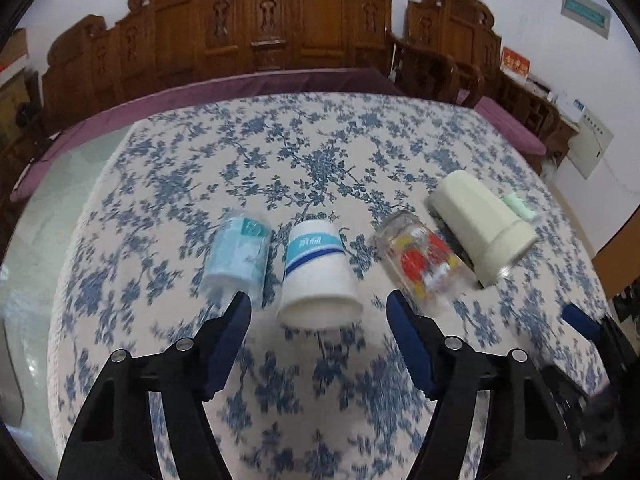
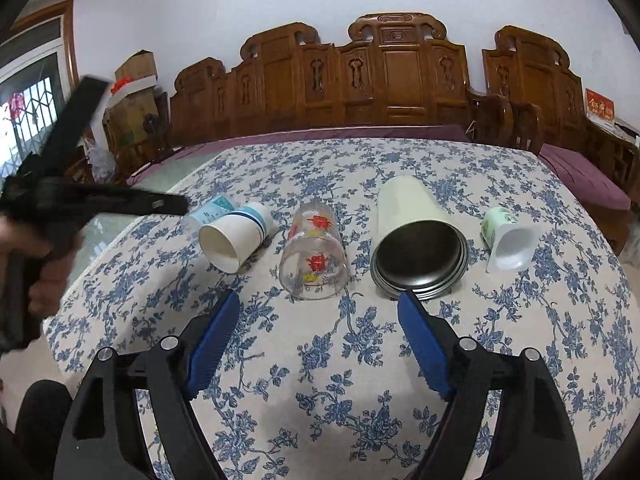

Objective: Flip cup upside down

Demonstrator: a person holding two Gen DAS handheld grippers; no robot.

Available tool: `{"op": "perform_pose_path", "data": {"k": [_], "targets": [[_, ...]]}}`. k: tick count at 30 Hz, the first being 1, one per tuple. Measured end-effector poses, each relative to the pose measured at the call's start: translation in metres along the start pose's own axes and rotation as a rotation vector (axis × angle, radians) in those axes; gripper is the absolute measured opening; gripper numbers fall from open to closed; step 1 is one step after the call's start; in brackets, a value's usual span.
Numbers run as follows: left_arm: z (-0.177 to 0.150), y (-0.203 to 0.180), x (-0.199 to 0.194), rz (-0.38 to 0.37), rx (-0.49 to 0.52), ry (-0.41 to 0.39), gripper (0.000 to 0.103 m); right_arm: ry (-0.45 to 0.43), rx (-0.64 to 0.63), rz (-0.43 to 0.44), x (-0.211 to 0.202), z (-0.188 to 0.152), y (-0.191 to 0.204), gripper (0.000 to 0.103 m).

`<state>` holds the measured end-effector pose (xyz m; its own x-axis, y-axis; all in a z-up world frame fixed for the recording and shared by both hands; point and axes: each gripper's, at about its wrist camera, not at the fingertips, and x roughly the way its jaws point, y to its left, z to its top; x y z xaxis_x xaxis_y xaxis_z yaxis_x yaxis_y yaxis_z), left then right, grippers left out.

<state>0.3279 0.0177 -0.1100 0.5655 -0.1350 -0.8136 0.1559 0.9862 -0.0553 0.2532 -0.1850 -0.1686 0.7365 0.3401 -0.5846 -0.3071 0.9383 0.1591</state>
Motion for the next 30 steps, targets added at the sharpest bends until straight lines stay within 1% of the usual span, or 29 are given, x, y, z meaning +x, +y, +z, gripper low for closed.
{"op": "perform_pose_path", "data": {"k": [3, 6, 9, 11, 13, 17, 18, 20, 23, 25, 27, 30], "targets": [[0.017, -0.002, 0.027, 0.003, 0.003, 0.054, 0.063, 0.001, 0.010, 0.005, -0.002, -0.001, -0.005, 0.083], [0.029, -0.004, 0.055, 0.000, -0.006, 0.124, 0.062, 0.004, 0.028, 0.012, -0.004, -0.002, -0.013, 0.083], [0.035, -0.005, 0.077, 0.030, -0.005, 0.182, 0.062, 0.004, 0.043, 0.011, -0.005, -0.001, -0.019, 0.083], [0.038, -0.006, 0.088, 0.047, -0.004, 0.214, 0.062, 0.005, 0.053, 0.011, -0.006, -0.001, -0.022, 0.083], [0.038, -0.007, 0.096, 0.048, -0.003, 0.246, 0.062, 0.001, 0.063, 0.016, -0.008, 0.000, -0.025, 0.083], [0.039, -0.011, 0.108, 0.101, 0.035, 0.287, 0.062, -0.009, 0.075, 0.028, -0.013, 0.002, -0.028, 0.083], [0.039, -0.010, 0.110, 0.107, 0.038, 0.293, 0.062, -0.012, 0.076, 0.029, -0.013, 0.003, -0.028, 0.083], [0.037, -0.011, 0.113, 0.107, 0.042, 0.308, 0.056, -0.015, 0.076, 0.030, -0.015, 0.004, -0.028, 0.083], [0.033, -0.015, 0.108, 0.117, 0.071, 0.303, 0.055, -0.019, 0.070, 0.024, -0.017, 0.004, -0.028, 0.083], [0.029, -0.017, 0.098, 0.120, 0.079, 0.284, 0.054, -0.017, 0.070, 0.015, -0.017, 0.004, -0.029, 0.083], [0.025, -0.020, 0.085, 0.101, 0.075, 0.267, 0.054, -0.013, 0.070, -0.002, -0.016, 0.001, -0.032, 0.083], [0.011, -0.028, 0.054, 0.068, 0.085, 0.218, 0.054, -0.001, 0.072, -0.032, -0.014, -0.002, -0.037, 0.083]]}}
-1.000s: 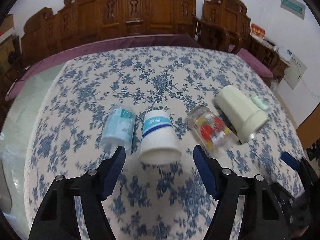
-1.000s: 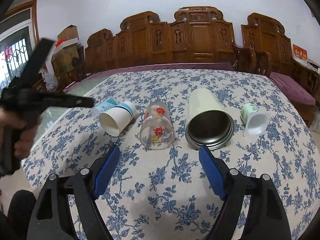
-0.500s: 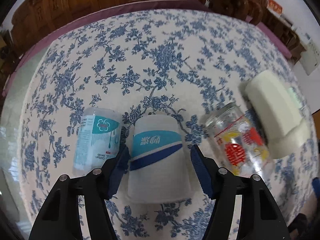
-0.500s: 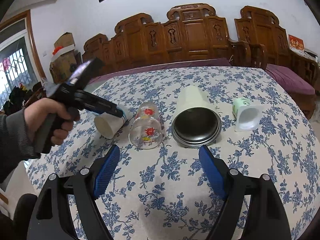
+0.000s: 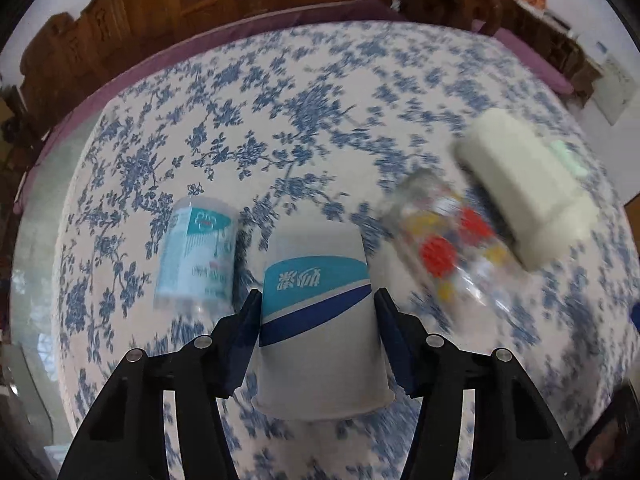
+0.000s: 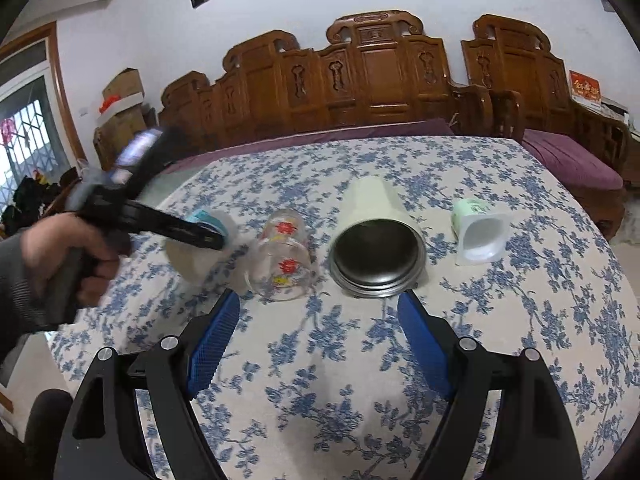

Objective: Flip cup upside down

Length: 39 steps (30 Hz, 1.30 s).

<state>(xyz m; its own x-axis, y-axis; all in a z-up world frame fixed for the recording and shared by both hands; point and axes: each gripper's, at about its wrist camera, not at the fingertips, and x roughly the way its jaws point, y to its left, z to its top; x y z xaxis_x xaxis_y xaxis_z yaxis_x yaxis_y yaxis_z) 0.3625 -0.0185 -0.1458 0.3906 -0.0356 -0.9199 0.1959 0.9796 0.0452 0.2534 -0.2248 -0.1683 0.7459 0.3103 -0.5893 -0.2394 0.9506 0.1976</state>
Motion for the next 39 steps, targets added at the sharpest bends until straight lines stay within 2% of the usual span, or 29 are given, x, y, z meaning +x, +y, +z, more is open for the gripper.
{"op": "perform_pose_path", "data": {"k": [9, 16, 25, 27, 32, 36, 38, 39], "targets": [[-0.066, -0.043, -0.048, -0.130, -0.004, -0.079, 0.054, 0.023, 0.018, -0.089, -0.003, -0.013, -0.021, 0.083], [-0.103, -0.073, -0.044, -0.211, -0.024, -0.085, 0.054, 0.018, 0.022, -0.110, -0.012, -0.017, -0.025, 0.083], [-0.116, -0.092, -0.026, -0.234, -0.022, -0.068, 0.056, 0.030, 0.017, -0.108, -0.007, -0.016, -0.024, 0.083], [-0.117, -0.091, -0.030, -0.224, -0.019, -0.081, 0.062, 0.031, 0.017, -0.106, -0.006, -0.015, -0.023, 0.083], [-0.125, -0.080, -0.062, -0.207, -0.013, -0.171, 0.071, 0.039, 0.009, -0.096, -0.009, -0.015, -0.014, 0.083], [-0.137, -0.059, -0.092, -0.181, -0.042, -0.280, 0.086, 0.038, -0.003, -0.077, -0.016, -0.010, 0.000, 0.083], [-0.143, -0.049, -0.106, -0.135, -0.059, -0.352, 0.095, 0.040, -0.008, -0.063, -0.018, -0.007, 0.008, 0.083], [-0.148, -0.042, -0.115, -0.108, -0.066, -0.403, 0.095, 0.040, -0.012, -0.057, -0.019, -0.005, 0.013, 0.083]]}}
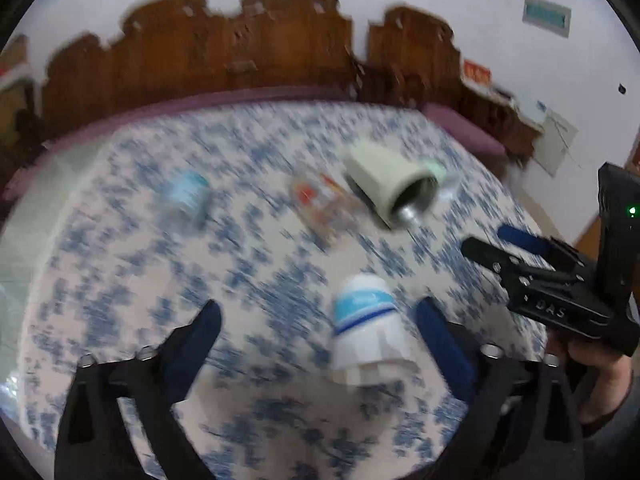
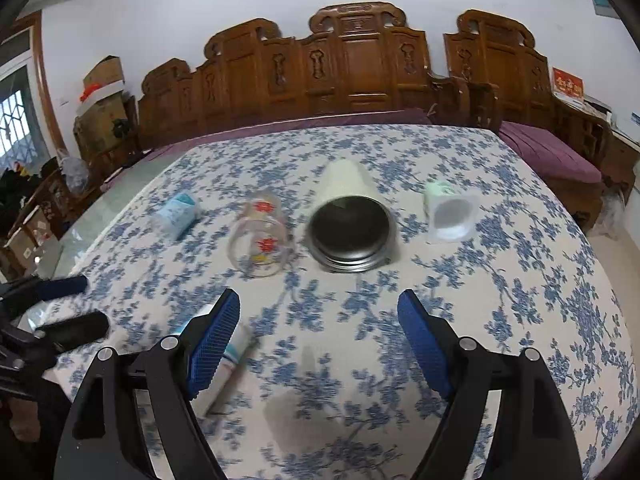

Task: Flip cup upside down
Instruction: 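Rotate the held paper cup with the right gripper to stand mouth-down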

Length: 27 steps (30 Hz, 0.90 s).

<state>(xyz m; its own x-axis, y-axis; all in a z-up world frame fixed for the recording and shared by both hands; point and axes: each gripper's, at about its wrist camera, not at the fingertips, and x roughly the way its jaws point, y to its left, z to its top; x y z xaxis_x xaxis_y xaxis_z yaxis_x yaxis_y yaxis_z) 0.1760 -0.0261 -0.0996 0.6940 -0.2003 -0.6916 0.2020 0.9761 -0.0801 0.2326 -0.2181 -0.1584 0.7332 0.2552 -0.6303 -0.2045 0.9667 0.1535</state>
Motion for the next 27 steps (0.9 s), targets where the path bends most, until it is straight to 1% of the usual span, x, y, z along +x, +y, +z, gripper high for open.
{"op": "perform_pose_path", "data": {"k": [2, 5, 6, 12, 16, 20, 22, 27], "targets": [[0.000, 0.008, -0.008, 0.035, 0.003, -0.034, 0.095, 0.006, -0.004, 0.011, -0.001, 0.002, 0.009, 0.083], [-0.002, 0.025, -0.017, 0.095, 0.006, -0.080, 0.095, 0.042, 0.029, 0.047, 0.004, 0.002, 0.017, 0.083], [-0.002, 0.029, -0.019, 0.104, 0.002, -0.092, 0.095, 0.055, 0.038, 0.055, 0.007, 0.003, 0.021, 0.083], [-0.010, 0.054, -0.024, 0.106, -0.033, -0.122, 0.095, 0.138, 0.076, 0.094, 0.027, 0.003, 0.041, 0.083], [-0.015, 0.061, -0.020, 0.114, -0.026, -0.127, 0.095, 0.211, 0.107, 0.103, 0.047, -0.001, 0.053, 0.078], [-0.019, 0.070, -0.017, 0.098, -0.054, -0.118, 0.095, 0.286, 0.143, 0.110, 0.066, -0.008, 0.057, 0.076], [-0.019, 0.073, -0.017, 0.106, -0.055, -0.120, 0.095, 0.330, 0.174, 0.112, 0.076, -0.011, 0.057, 0.076], [-0.019, 0.079, -0.019, 0.110, -0.073, -0.132, 0.095, 0.398, 0.239, 0.135, 0.093, -0.016, 0.057, 0.076]]}}
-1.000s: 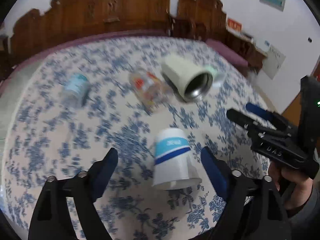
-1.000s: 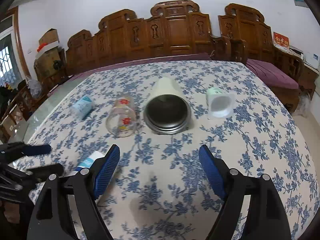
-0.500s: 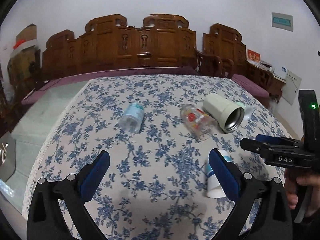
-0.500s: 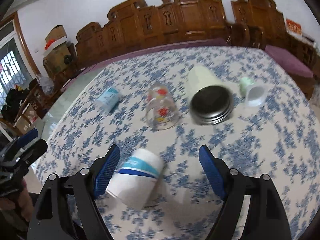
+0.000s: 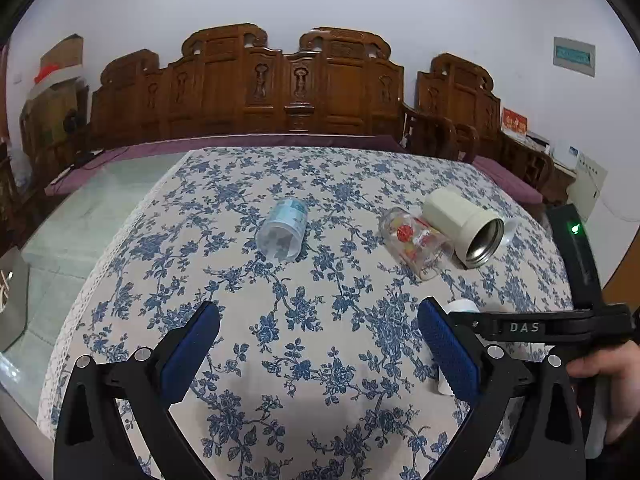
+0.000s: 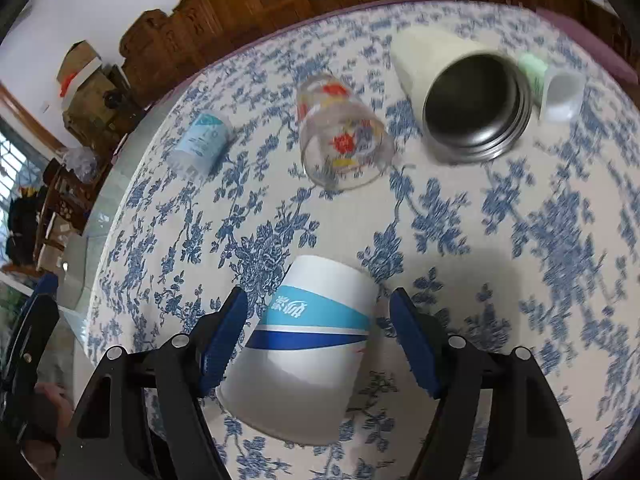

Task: Flip cup upside down
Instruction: 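Rotate the held paper cup with the right gripper to stand mouth-down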

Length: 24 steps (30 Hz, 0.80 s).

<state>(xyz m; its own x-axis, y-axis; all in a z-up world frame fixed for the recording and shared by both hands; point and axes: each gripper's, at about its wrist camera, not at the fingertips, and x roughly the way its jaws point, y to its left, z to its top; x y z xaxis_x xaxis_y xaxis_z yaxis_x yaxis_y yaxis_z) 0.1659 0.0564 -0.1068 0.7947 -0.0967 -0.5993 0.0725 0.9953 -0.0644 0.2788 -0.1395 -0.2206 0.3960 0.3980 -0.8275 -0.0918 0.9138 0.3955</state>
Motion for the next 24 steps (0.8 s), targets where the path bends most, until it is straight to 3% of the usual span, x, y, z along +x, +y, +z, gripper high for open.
{"op": "perform_pose_path", "data": {"k": [6, 11, 13, 18, 24], "targets": [[0.000, 0.002, -0.001, -0.003, -0.007, -0.001, 0.095, 0.066, 0.042, 0.009, 0.016, 0.007, -0.002, 0.075], [0.000, 0.002, -0.002, -0.006, -0.002, -0.001, 0.095, 0.086, 0.063, 0.026, 0.022, 0.013, -0.007, 0.062], [0.000, 0.001, -0.002, -0.006, 0.000, 0.000, 0.095, 0.075, 0.044, 0.033, 0.020, 0.014, -0.006, 0.062], [0.000, 0.000, -0.001, -0.010, -0.006, 0.006, 0.095, -0.027, -0.013, 0.072, -0.001, 0.017, -0.001, 0.061], [0.000, 0.000, -0.001, -0.010, -0.007, 0.006, 0.095, -0.221, -0.249, -0.070, -0.024, 0.015, 0.024, 0.059]]}}
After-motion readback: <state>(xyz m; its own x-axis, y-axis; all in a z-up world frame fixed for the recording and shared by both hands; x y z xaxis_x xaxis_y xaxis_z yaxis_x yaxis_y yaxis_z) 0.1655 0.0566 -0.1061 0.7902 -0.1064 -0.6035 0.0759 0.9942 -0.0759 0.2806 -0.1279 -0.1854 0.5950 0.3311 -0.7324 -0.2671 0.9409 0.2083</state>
